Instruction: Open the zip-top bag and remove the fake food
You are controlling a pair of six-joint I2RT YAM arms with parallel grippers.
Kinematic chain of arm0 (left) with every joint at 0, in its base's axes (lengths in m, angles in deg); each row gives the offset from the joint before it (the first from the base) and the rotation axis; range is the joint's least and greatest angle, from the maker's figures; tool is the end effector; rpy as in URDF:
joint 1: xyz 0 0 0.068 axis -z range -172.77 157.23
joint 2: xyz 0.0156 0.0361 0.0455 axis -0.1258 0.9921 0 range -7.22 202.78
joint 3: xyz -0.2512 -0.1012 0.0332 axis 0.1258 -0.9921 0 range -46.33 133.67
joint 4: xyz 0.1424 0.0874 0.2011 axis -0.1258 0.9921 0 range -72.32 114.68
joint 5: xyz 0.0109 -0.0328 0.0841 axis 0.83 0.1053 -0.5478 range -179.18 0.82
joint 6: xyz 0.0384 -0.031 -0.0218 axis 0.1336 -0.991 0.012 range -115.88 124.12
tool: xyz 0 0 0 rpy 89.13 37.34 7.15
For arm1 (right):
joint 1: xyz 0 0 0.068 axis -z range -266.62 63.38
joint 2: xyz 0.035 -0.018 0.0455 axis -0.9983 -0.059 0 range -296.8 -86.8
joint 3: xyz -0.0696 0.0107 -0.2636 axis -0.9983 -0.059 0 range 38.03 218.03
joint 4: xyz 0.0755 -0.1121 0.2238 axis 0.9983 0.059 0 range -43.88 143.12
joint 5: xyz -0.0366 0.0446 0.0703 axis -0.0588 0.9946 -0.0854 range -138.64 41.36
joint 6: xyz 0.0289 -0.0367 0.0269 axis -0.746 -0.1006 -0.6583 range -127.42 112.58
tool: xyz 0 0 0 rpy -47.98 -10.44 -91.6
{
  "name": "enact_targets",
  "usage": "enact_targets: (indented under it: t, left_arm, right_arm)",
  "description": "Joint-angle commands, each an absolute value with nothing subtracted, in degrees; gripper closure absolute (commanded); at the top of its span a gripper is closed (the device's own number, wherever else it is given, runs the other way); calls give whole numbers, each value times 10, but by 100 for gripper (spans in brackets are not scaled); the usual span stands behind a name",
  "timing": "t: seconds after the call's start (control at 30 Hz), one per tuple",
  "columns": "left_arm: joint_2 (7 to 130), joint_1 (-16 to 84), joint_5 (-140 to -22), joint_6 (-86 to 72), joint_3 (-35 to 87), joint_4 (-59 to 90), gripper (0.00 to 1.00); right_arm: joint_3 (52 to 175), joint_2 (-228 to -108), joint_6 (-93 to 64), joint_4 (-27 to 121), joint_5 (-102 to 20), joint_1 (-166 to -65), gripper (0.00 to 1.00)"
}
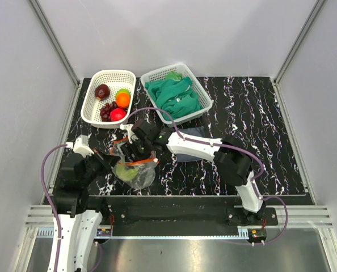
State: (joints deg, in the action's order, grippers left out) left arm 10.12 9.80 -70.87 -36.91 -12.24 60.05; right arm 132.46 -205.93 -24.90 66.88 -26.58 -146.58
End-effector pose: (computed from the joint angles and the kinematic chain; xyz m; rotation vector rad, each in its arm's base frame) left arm 0.0819 -0.0149 0.2736 -0.4852 2.0303 -0.7962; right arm 0.2245 0.4146 0.2200 -1.1213 2.3187 1.0483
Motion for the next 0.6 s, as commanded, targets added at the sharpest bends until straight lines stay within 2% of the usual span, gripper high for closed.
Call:
enact_targets:
  t: [0.0, 0.17, 0.37, 0.43, 0.53, 0.57]
  left_arm:
    - [97, 98, -688, -373, -121, 574, 100]
    - [92, 98, -687, -376, -124, 574, 100]
    - [89, 98, -685, -376, -127, 578, 100]
    - [88, 98, -688, -375, -124, 578, 100]
    - [88, 98, -698, -373, -120, 587, 100]
    - [88, 98, -703, -374, -120, 592, 100]
  right_arm:
    - [1352, -2075, -244, 663, -255, -1473, 20]
    - [1352, -2098, -244, 663, -254, -1473, 12]
    - [1374, -2131, -240, 663, -261, -1474, 11]
    - [1378, -2130, -239, 663, -262, -1474, 17]
    - [1379, -2122, -239, 663, -266, -1475, 33]
    - [1377, -2119, -239, 663, -265, -1474, 46]
